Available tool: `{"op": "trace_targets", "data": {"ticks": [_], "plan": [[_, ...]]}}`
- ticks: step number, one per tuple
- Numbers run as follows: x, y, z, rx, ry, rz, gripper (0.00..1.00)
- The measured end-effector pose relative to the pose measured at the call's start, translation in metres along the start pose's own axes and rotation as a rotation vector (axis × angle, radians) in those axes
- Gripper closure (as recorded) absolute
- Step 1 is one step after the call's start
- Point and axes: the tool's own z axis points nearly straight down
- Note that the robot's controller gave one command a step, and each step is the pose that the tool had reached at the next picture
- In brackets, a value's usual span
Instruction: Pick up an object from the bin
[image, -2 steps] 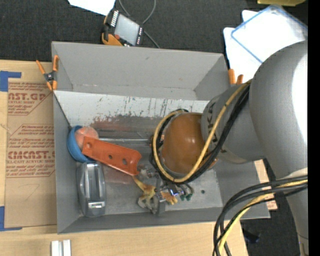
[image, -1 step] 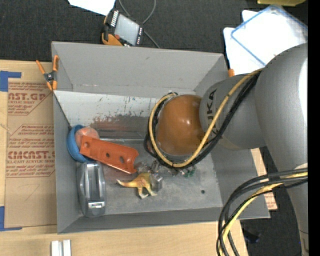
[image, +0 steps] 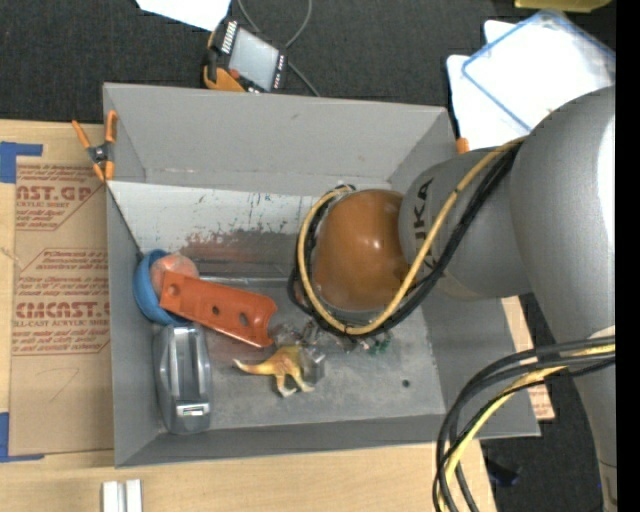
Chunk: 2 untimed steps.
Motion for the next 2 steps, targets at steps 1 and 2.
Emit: {"op": "trace_targets", "data": {"ticks": [1,2], "plan": [[0.005,-0.031,0.0,0.0,-0.002,-0.125,1.0],[0.007,-0.024,-0.021,-0.007,0.01,-0.103,1.0]]}}
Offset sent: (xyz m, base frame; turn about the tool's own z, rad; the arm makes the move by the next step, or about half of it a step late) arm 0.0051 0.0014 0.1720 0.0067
